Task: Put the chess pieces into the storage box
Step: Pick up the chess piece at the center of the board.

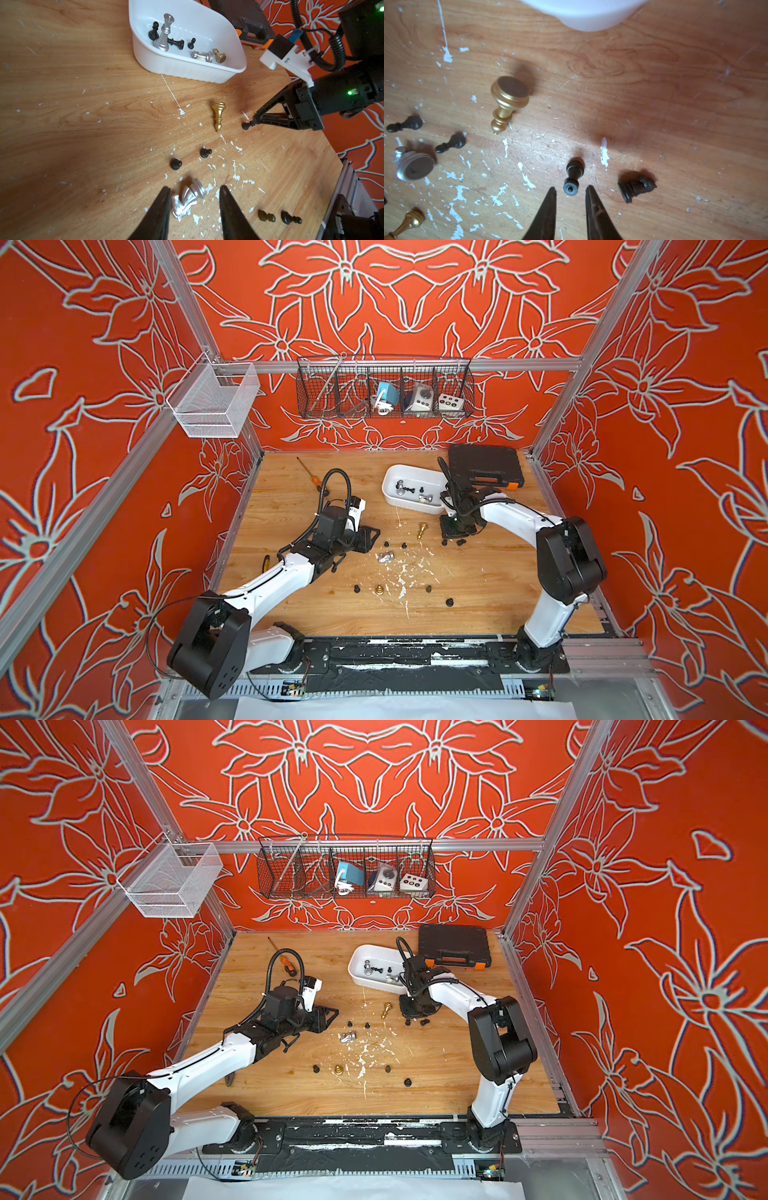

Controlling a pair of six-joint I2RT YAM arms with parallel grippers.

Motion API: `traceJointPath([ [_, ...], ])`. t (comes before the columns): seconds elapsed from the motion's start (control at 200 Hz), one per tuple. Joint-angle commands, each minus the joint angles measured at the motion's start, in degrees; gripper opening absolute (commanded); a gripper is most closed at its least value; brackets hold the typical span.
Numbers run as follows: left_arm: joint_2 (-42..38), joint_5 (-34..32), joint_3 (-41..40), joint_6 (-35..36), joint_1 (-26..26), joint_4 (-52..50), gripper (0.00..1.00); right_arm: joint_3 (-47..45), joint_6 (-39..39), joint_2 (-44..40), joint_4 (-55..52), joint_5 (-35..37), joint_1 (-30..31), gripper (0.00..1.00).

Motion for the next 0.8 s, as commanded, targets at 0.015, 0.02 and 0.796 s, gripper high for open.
traceJointPath([
  [0.015, 0.28, 1.08, 0.05, -0.57, -0.7, 1.71, 0.4, 2.0, -1.46, 1.65, -2.72, 2.89, 0.65, 0.27],
  [0.02, 0.31, 1.1, 0.05, -0.57, -0.71, 1.71, 0.4, 2.01, -1.48, 1.67, -2.72, 2.95, 0.65, 0.27],
  [0.796, 0.87, 0.81, -0.13, -1.16, -2.39, 2.31, 0.4, 3.4, -2.01, 5.98, -3.62, 4.32, 2.12, 0.26],
])
